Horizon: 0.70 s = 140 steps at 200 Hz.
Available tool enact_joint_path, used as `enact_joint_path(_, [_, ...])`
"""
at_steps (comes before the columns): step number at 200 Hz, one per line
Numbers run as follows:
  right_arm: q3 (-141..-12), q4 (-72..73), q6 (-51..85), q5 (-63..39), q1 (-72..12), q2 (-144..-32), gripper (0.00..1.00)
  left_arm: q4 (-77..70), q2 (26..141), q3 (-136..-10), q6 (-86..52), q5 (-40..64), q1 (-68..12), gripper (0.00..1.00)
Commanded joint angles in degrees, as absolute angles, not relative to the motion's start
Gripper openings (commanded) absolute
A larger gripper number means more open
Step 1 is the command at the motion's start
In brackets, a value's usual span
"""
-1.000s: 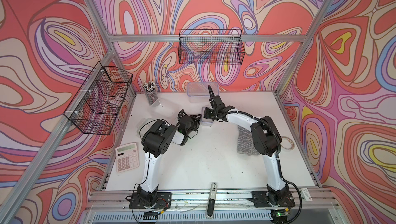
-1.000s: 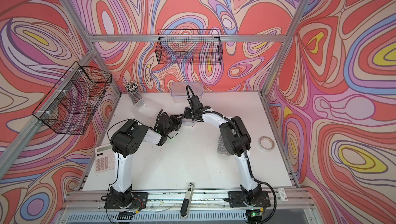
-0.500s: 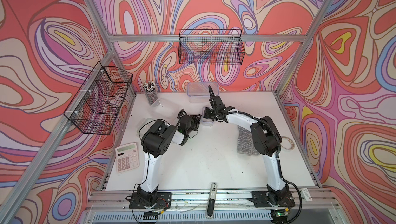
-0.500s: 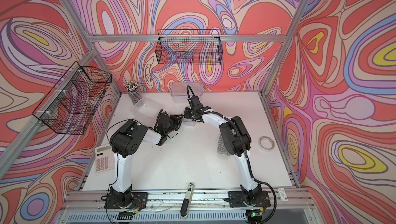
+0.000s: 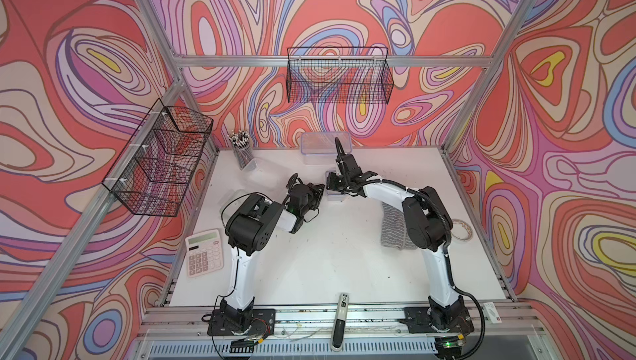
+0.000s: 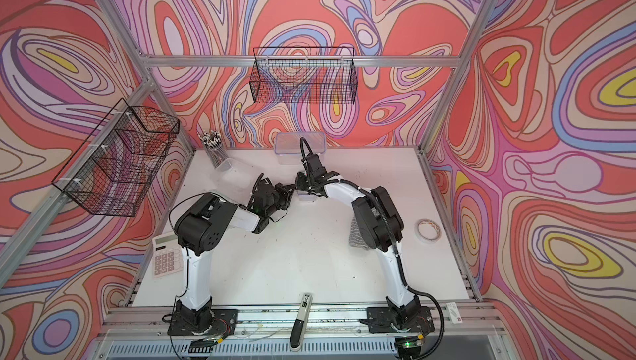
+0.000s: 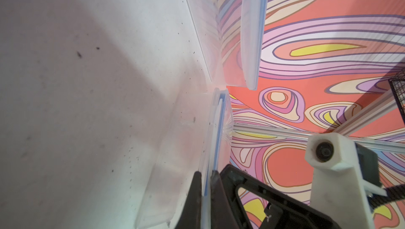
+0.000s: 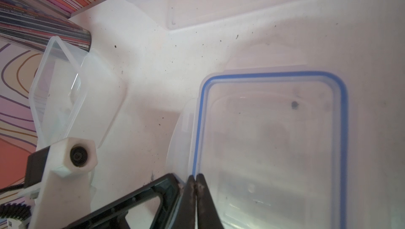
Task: Wipe the insides of the lunch boxes
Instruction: Open the lid of the lunch box.
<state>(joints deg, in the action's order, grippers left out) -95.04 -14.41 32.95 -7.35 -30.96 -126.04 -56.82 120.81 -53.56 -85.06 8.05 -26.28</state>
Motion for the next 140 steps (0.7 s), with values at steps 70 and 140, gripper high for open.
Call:
enact_joint_path(70, [-104.47,-36.44,28.33,-0.46,-31.05,-123.79,0.23,-58.97,115.80,-54.10,-83.93,8.84,-26.51,0.00])
enact_joint_path(140, [-100.75,-35.31,27.86,4.31,-29.45,-114.02,0.33,-57.95,115.47,-56.10,-82.53,10.49,-26.50,0.00])
